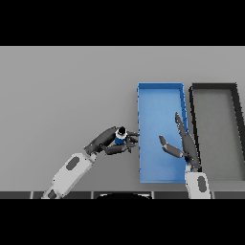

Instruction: Pick up the blue pipe and place it into the blue bin.

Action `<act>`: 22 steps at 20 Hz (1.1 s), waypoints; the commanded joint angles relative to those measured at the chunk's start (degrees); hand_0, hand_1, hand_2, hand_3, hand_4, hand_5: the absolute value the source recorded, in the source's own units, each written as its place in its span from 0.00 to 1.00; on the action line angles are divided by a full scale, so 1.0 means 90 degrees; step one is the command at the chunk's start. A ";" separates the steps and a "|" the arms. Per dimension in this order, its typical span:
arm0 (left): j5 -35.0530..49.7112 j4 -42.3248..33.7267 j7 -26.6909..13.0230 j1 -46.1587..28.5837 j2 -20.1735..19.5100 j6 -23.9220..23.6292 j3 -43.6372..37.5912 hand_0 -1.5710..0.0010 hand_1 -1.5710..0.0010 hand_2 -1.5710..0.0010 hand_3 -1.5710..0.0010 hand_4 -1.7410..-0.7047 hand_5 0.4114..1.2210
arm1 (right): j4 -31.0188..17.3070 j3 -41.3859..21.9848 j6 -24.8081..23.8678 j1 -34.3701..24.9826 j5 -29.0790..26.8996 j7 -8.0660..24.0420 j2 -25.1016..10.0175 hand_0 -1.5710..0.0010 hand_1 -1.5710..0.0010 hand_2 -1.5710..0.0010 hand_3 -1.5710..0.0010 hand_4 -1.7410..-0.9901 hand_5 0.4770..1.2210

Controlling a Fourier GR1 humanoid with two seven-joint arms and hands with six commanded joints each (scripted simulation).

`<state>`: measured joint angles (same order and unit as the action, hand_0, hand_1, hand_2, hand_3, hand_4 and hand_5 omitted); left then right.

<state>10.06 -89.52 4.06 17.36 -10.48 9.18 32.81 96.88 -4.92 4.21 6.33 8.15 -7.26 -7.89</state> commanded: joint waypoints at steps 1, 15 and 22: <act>-0.0040 -0.0097 0.0004 -0.0034 -0.0017 -0.0001 0.0069 0.01 0.00 0.00 0.08 0.01 1.00 | 0.0053 -0.0004 -0.0030 -0.0023 0.0016 0.0089 0.0003 1.00 1.00 1.00 1.00 0.73 0.21; 0.0004 -0.0066 -0.0056 0.0000 -0.0146 0.0030 0.0151 0.00 0.00 0.00 0.08 0.01 1.00 | 0.0399 0.0035 0.0479 0.0081 -0.0855 0.0121 0.0122 1.00 1.00 1.00 1.00 0.72 0.17; 0.0043 -0.0113 -0.0126 0.0055 -0.0158 -0.0012 0.0186 0.00 0.00 0.00 0.08 0.01 1.00 | 0.1701 -0.0260 0.1857 -0.0764 -0.2360 0.1536 -0.0991 1.00 1.00 1.00 1.00 0.62 0.06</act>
<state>10.56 -90.54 2.90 17.87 -11.91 9.15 34.48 112.22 -7.27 20.98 -0.63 -13.11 6.40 -16.81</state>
